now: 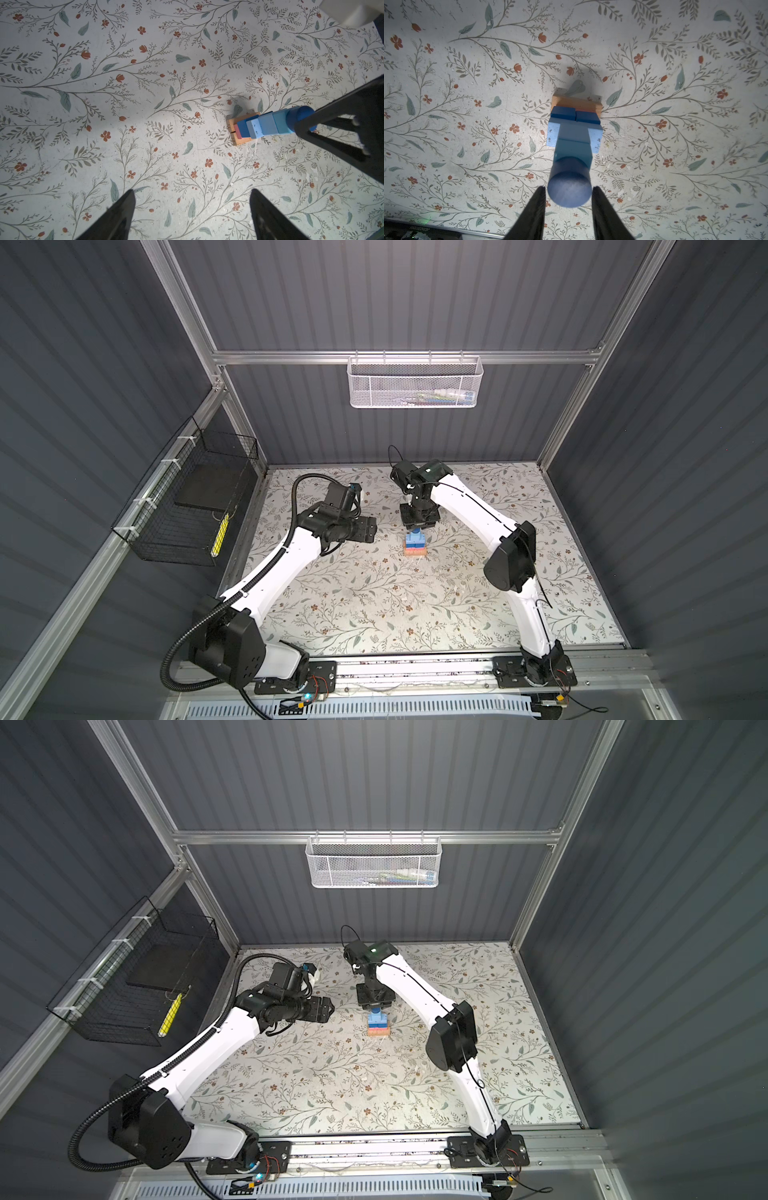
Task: Build the wood block tower
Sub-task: 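Lower the cylinder onto the top of the stack with the right gripper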
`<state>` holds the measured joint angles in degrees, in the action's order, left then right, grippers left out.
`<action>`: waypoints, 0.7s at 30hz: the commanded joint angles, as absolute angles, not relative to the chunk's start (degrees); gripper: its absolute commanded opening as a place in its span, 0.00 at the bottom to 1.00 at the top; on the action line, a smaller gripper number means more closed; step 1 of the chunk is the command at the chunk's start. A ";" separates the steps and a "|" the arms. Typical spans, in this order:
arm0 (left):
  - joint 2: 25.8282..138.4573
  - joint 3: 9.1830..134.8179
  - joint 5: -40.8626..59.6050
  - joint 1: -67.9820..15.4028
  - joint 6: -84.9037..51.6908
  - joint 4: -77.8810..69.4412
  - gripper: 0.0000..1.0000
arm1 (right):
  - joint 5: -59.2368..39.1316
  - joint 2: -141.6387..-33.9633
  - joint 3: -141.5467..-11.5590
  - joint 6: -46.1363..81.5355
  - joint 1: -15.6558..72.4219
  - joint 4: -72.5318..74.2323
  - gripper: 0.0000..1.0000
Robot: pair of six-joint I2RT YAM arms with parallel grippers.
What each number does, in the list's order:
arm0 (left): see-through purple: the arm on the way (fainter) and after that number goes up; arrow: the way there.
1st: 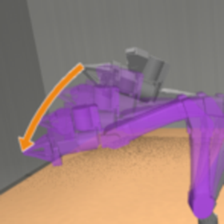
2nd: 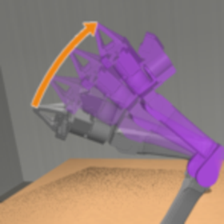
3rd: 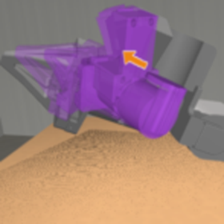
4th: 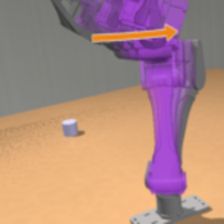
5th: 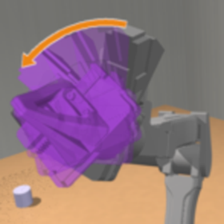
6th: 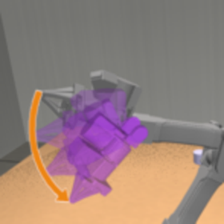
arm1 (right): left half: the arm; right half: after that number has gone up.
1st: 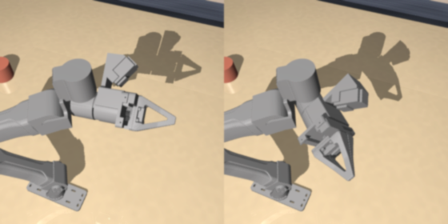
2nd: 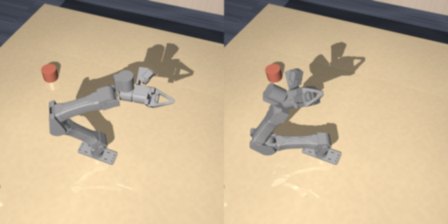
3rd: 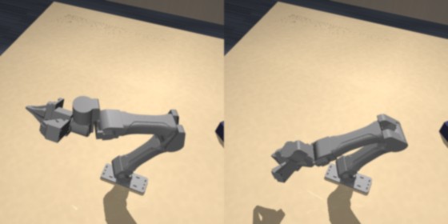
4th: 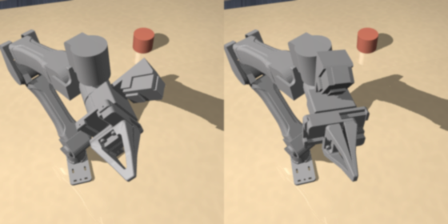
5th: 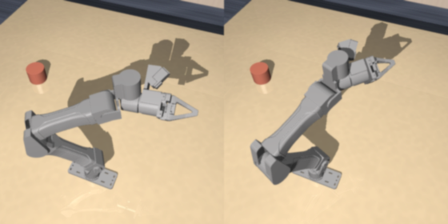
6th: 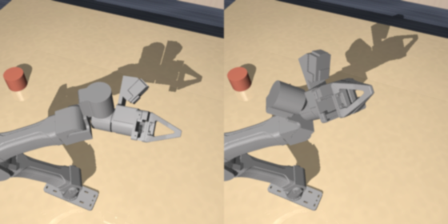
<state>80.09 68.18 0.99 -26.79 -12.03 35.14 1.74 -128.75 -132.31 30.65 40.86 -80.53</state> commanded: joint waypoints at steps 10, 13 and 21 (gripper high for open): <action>79.63 67.94 1.32 -26.37 -11.17 36.61 0.86 | 2.66 -129.72 -133.17 31.22 40.61 -80.77 0.36; 79.62 67.94 1.32 -26.37 -11.09 36.58 0.86 | 2.69 -129.66 -133.20 31.44 40.61 -80.83 0.36; 79.60 67.94 1.32 -26.37 -11.13 36.56 0.86 | 2.75 -129.68 -133.05 31.56 40.43 -80.78 0.38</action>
